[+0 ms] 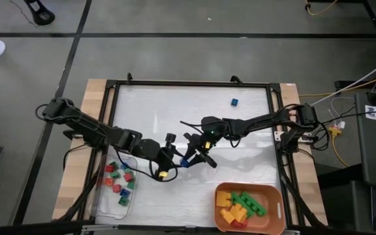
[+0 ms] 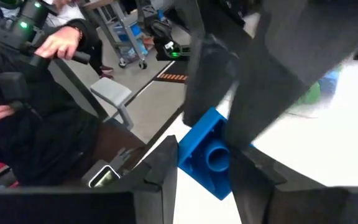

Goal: Sort blocks by size
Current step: Put the small blue game piece into the transparent bin

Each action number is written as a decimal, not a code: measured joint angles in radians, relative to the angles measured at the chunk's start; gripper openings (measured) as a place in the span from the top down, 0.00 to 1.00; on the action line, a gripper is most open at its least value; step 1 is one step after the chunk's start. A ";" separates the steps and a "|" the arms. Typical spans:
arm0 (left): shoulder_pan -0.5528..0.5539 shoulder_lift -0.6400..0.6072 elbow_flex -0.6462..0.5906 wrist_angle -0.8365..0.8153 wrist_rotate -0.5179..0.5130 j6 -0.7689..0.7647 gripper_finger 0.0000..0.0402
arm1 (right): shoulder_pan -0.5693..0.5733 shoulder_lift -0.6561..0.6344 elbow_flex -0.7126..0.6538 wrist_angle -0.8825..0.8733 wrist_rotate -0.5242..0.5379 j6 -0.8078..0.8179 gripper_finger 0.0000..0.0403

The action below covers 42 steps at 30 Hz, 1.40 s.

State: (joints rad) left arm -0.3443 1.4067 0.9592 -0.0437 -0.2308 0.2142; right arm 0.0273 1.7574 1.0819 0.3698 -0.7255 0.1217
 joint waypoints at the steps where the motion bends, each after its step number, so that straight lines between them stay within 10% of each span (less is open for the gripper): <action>1: 0.000 0.008 0.000 0.004 0.005 0.002 0.61 | 0.000 0.000 0.000 0.006 -0.001 0.000 0.71; 31: 0.017 0.048 0.002 -0.002 0.016 0.183 0.81 | 0.001 0.003 -0.003 0.006 0.026 0.003 0.70; 42: 0.018 0.040 0.001 -0.012 0.003 0.136 0.80 | -0.005 0.000 0.001 -0.037 0.047 0.003 0.43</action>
State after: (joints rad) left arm -0.3265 1.4465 0.9604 -0.0553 -0.2279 0.3499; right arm 0.0222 1.7572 1.0825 0.3330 -0.6784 0.1246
